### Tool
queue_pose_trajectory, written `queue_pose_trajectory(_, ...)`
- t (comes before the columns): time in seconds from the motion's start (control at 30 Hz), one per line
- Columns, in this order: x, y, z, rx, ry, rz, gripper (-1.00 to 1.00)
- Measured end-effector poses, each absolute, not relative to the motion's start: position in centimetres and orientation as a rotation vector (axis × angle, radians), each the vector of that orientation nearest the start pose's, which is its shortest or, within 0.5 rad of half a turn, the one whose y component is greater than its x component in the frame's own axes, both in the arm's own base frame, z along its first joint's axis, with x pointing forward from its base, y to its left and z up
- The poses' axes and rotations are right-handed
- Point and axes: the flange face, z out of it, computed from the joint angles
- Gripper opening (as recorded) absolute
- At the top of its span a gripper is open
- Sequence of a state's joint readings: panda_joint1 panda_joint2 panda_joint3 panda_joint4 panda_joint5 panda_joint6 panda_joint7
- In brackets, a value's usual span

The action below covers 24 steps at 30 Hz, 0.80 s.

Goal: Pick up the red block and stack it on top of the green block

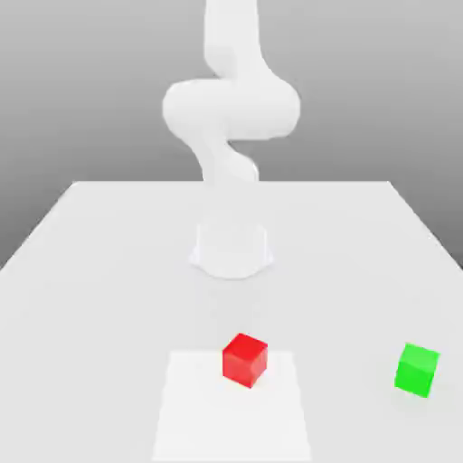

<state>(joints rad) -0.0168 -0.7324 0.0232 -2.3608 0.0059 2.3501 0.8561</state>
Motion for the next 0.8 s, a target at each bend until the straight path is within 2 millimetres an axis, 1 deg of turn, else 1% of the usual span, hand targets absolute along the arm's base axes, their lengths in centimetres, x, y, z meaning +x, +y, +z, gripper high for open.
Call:
queue_pose_trajectory(0.07,39.7,0.9,61.2,-2.475,1.201,-0.837,0.00)
queue_pose_trajectory(0.13,41.3,1.2,56.2,-2.488,1.286,-0.743,0.00)
queue_pose_trajectory(0.2,42.2,1.4,51.2,-2.497,1.372,-0.649,0.00)
queue_pose_trajectory(0.3,42.6,1.6,43.7,-2.501,1.505,-0.505,0.00)
queue_pose_trajectory(0.37,42.0,1.7,38.6,-2.499,1.598,-0.405,0.00)
queue_pose_trajectory(0.43,40.9,1.8,33.6,-2.491,1.697,-0.300,0.00)
queue_pose_trajectory(0.5,39.0,1.9,28.5,-2.478,1.802,-0.186,0.00)
queue_pose_trajectory(0.57,36.5,2.0,23.4,-2.458,1.911,-0.068,0.00)
queue_pose_trajectory(0.6,35.8,2.0,21.5,-2.451,1.942,-0.035,0.00)
queue_pose_trajectory(0.63,35.5,1.9,20.1,-2.445,1.961,-0.018,0.00)
queue_pose_trajectory(0.8,35.0,2.1,15.3,-2.442,1.973,0.000,0.00)
